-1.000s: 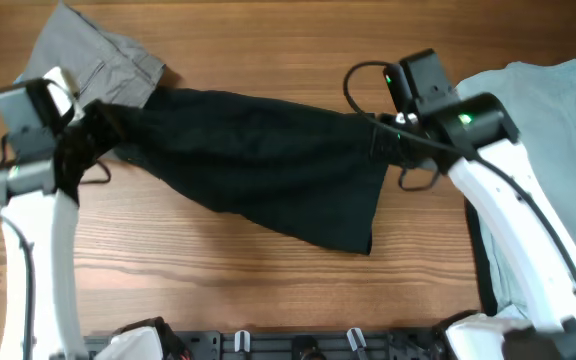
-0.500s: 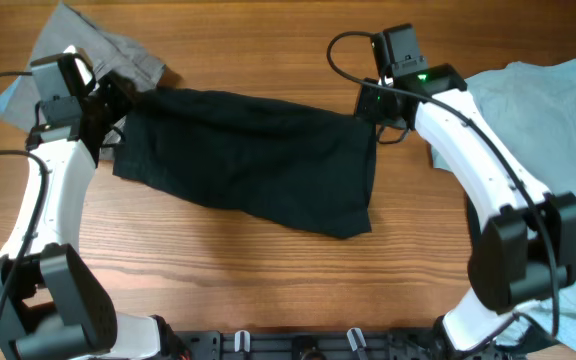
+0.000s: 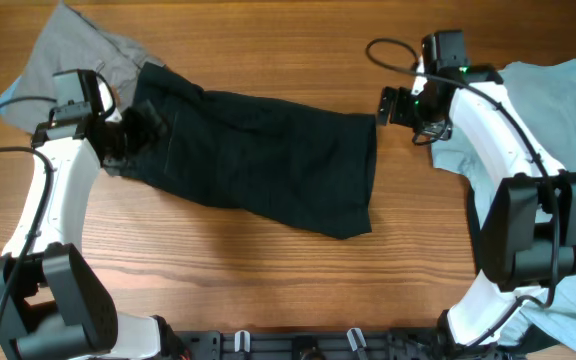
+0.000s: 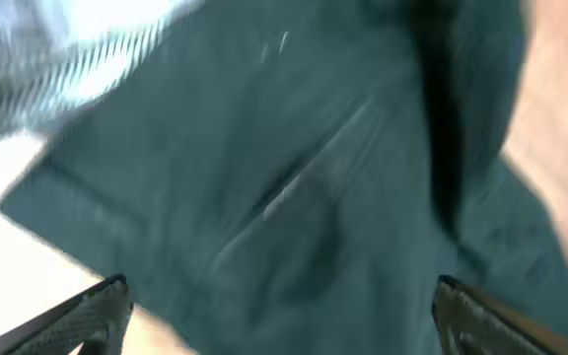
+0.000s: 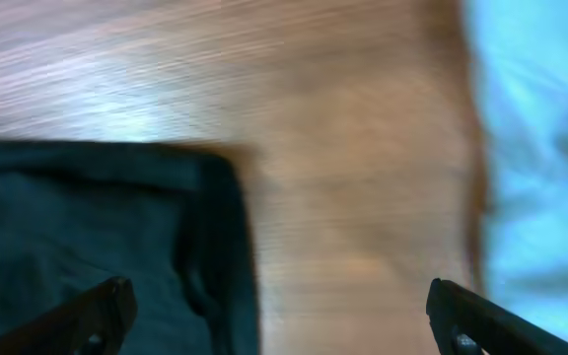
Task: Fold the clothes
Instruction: 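Fold the shorts bottom edge up toward the waistband with both grippers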
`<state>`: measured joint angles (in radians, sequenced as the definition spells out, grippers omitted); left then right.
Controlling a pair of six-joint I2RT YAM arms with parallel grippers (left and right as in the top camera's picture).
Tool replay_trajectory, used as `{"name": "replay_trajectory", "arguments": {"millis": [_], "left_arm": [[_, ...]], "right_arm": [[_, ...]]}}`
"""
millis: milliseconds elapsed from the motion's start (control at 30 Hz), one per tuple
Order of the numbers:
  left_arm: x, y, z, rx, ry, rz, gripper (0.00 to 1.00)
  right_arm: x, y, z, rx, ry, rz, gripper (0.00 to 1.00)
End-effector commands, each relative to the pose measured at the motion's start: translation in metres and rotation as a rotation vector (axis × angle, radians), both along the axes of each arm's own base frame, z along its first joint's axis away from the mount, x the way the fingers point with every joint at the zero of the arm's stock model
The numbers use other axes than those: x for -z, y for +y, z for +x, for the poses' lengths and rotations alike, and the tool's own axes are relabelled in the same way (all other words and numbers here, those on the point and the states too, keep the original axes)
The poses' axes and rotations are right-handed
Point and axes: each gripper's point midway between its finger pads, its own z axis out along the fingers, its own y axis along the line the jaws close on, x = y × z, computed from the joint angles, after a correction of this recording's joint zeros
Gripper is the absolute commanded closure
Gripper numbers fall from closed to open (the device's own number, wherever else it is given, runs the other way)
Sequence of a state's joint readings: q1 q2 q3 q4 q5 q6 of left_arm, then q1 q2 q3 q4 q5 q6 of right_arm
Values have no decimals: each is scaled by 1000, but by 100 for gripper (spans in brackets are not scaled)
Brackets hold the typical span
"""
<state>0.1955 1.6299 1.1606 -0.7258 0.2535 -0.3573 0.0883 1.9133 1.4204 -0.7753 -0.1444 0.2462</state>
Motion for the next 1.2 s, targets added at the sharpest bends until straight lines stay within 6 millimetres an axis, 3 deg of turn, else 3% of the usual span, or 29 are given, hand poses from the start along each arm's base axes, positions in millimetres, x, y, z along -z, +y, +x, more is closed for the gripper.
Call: {"name": "replay_trajectory", "arguments": {"millis": [0,200,300,333,433,467,500,567,600,667,733,867,933,967,1067,1167], "left_arm": [[-12,-26,-11,150,-11,-94,22],[-23,-46,-29,208,7,-186,28],[-37,-47,-30,213,-31,-177,28],[-42,-47,-31,215,-48,-171,27],[-60,-47,-31,220,-108,-153,27],[-65,-47,-31,222,-127,-147,27],[-72,-46,-31,224,-151,-139,27],[-80,-47,-32,226,-174,-132,26],[-83,-47,-33,227,-185,-128,25],[-87,-45,-34,224,-197,-113,24],[-89,-44,-35,226,-205,-97,23],[-87,-40,-35,232,-201,-68,19],[-84,-35,-34,221,-189,-46,16],[-82,-34,-34,216,-184,-38,14],[-76,-31,-33,248,-174,-8,10],[-65,-36,-29,343,-170,23,11]], "right_arm": [[20,29,-7,-139,-16,83,4],[42,39,-8,-134,-44,130,8],[49,54,-11,-167,-46,203,17],[53,61,-11,-186,-46,227,23],[62,71,-9,-206,-47,248,66],[66,72,-9,-208,-44,243,84],[72,68,-8,-198,-38,214,96],[76,50,-5,-160,-38,142,96],[72,31,1,-120,-46,85,96],[51,-9,18,-17,-81,8,96],[15,-41,42,44,-166,7,96],[-64,-79,78,7,-362,87,92],[-82,-90,79,19,-371,109,28],[-88,-93,77,24,-364,124,14],[-97,-83,65,7,-321,190,3],[-101,-63,47,-24,-264,260,3]]}}
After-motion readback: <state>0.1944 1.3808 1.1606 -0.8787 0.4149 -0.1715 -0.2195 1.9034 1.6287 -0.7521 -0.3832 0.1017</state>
